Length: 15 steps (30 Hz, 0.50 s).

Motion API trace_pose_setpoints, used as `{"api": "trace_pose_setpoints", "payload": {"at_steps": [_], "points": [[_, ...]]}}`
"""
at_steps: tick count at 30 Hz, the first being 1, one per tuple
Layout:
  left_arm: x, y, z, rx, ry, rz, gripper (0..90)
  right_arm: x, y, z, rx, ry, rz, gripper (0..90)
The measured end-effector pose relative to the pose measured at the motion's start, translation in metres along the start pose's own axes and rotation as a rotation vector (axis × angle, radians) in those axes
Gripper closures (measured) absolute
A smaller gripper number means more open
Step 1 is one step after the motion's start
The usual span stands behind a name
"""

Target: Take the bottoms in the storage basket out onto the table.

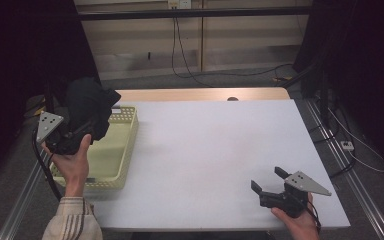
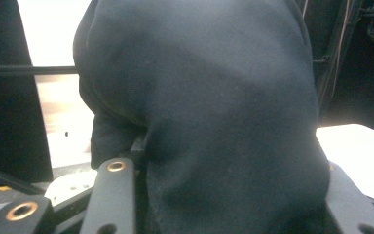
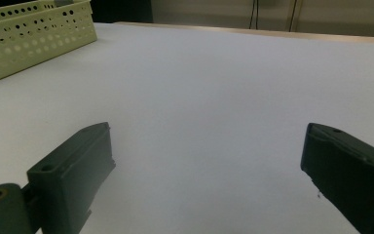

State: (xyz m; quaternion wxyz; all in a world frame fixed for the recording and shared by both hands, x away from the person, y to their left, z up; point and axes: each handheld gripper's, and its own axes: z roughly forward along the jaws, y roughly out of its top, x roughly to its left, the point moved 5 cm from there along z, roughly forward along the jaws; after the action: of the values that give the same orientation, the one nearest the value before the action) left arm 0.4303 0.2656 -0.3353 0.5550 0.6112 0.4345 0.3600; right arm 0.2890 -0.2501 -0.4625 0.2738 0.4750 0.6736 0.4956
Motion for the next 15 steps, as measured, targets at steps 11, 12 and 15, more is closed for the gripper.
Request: {"api": "trace_pose_setpoints", "payload": {"at_steps": [11, 12, 15], "points": [[-0.007, 0.013, -0.009, -0.066, -0.026, -0.005, 52.4, 0.0, 0.0, 0.0, 0.001, 0.004, -0.001, 5.0], [-0.008, 0.014, -0.01, -0.066, -0.029, 0.0, 52.4, 0.0, 0.0, 0.0, 0.002, 0.004, -0.001, 5.0], [-0.011, 0.017, -0.012, -0.077, -0.037, -0.002, 52.4, 0.001, 0.0, 0.0, 0.002, 0.004, -0.001, 4.9]]}}
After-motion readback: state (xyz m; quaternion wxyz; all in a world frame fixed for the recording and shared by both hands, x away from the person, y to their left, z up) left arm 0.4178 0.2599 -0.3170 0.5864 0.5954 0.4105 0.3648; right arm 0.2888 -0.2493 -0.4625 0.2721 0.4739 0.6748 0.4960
